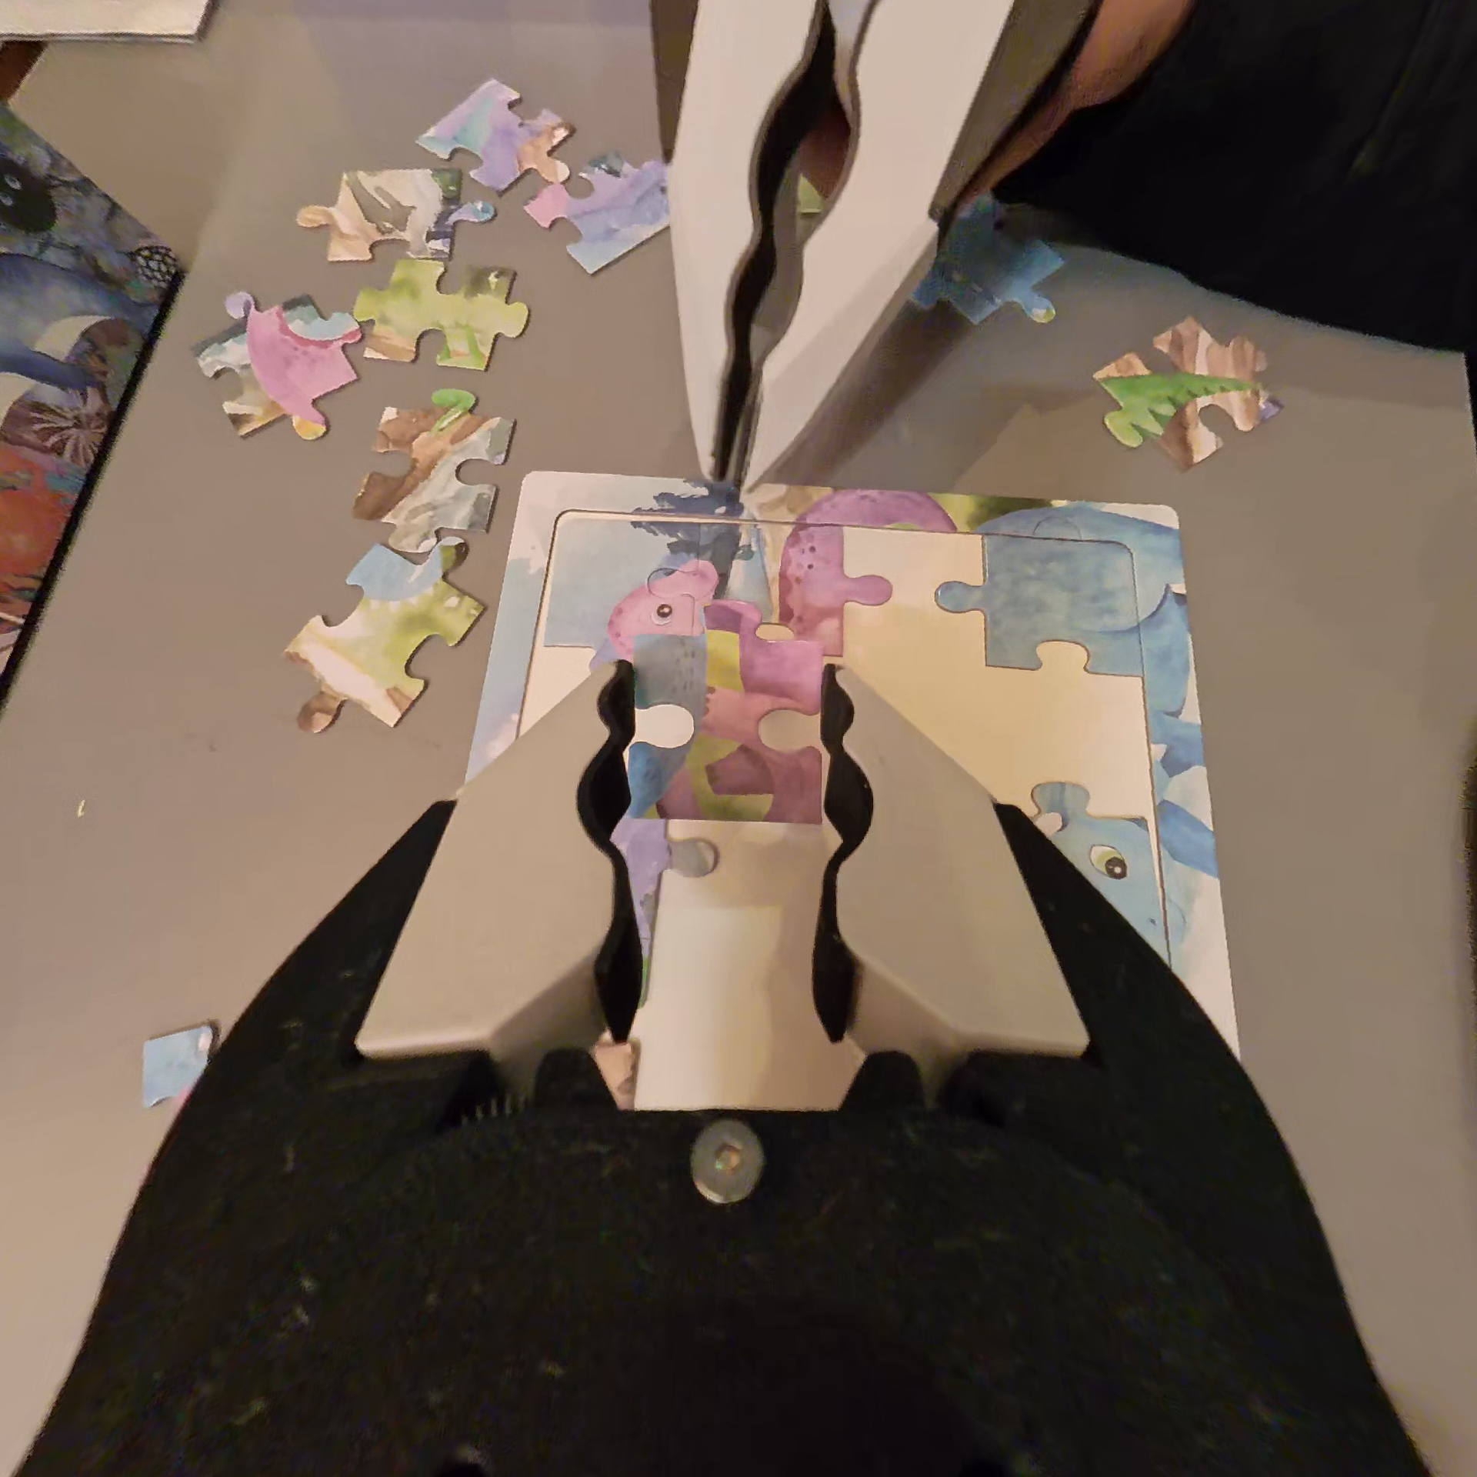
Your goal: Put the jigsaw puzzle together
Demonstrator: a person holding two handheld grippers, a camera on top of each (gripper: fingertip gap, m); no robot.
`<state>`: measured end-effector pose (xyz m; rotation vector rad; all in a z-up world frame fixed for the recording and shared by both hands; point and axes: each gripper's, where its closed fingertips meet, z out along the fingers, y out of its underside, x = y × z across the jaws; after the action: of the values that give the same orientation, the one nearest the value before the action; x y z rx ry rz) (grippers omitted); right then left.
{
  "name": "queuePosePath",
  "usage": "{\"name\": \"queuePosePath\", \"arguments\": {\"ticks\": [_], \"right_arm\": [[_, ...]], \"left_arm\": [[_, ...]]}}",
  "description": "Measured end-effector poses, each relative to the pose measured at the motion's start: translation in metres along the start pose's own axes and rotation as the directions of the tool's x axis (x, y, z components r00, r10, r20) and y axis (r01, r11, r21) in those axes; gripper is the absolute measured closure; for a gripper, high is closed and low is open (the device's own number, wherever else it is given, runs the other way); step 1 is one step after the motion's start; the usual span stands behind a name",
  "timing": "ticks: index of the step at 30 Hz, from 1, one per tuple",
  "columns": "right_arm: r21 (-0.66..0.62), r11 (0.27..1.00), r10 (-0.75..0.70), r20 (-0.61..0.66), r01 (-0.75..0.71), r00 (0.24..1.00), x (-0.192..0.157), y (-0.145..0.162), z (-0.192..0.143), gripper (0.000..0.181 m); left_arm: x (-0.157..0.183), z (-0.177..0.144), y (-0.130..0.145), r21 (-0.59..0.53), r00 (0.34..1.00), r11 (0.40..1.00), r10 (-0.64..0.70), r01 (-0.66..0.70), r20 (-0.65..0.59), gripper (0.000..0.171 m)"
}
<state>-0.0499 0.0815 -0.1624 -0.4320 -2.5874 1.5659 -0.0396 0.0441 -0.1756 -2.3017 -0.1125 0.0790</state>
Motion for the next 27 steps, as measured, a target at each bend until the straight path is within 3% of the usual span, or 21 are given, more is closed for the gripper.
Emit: {"name": "queuePosePath", "arguments": {"ticks": [5,12,27], "right_arm": [[0.061,0.996,0.056,0.09,-0.062,0.994,-0.011,-0.009,0.003,0.171],[0.051,0.994,0.083,0.148,-0.092,0.985,-0.02,-0.008,0.01,0.16],[0.01,0.993,0.117,0.208,-0.122,0.971,-0.028,-0.003,0.013,0.162]], "left_arm": [[0.009,0.004,-0.004,0.011,0.999,0.999,0.053,-0.053,-0.008,0.126],[0.015,0.005,-0.009,0.04,0.996,0.995,0.092,-0.091,-0.007,0.126],[0.021,0.005,-0.016,0.063,0.986,0.984,0.165,-0.165,0.018,0.126]]}}
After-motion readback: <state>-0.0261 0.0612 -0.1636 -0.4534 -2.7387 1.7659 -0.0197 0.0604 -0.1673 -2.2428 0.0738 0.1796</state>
